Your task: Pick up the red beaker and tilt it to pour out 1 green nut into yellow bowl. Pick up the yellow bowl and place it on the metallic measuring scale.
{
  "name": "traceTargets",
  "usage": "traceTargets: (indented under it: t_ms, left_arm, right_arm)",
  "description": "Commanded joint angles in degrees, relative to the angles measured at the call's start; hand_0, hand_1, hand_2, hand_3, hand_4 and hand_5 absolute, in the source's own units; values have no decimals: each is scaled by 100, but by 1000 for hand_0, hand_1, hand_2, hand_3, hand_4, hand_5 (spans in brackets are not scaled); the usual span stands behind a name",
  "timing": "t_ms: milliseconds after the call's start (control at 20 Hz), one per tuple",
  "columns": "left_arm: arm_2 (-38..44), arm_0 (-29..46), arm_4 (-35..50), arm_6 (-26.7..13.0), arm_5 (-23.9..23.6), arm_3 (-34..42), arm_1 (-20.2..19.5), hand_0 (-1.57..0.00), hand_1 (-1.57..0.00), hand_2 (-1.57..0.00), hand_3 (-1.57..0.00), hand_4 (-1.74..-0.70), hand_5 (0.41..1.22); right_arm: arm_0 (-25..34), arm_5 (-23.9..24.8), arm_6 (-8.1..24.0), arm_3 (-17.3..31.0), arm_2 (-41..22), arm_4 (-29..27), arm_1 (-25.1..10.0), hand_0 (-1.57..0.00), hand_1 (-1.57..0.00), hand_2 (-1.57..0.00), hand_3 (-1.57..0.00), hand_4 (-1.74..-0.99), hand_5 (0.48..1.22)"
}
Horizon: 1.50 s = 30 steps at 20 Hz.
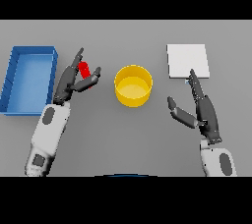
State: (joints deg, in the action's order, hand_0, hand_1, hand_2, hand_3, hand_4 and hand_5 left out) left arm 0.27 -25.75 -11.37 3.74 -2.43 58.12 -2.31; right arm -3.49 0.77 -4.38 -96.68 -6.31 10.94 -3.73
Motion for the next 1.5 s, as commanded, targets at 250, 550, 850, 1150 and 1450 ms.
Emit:
traceTargets:
  t_ms: [250,550,850,1150,1450]
  left_arm:
    - [421,-432,360,630,-39,-805,211,-4,-7,-54,-37,-1328,738]
    - [424,-709,8,802,-685,-1230,335,-918,-941,-989,-984,-1558,1043]
    - [314,-732,-61,893,-708,-1263,346,-1400,-1406,-1419,-1357,-1542,1174]
    - [512,-677,676,969,-140,-625,329,-1526,-1528,-1531,-1515,-1689,1140]
    - [157,-805,532,494,-26,-137,45,-1556,-1557,-1558,-1553,-1724,1132]
  right_arm:
    - [-40,9,33,-47,48,-47,-18,1,1,1,1,-1244,644]
    - [-33,-30,-14,-5,78,-83,-55,1,1,1,1,-1239,648]
    - [-59,-11,-70,-32,36,-112,52,1,1,1,1,-1255,644]
    - [-72,20,-74,-68,22,-18,-2,1,1,1,1,-1236,644]
    - [-47,74,-194,25,-8,120,-18,1,1,1,1,-1219,656]
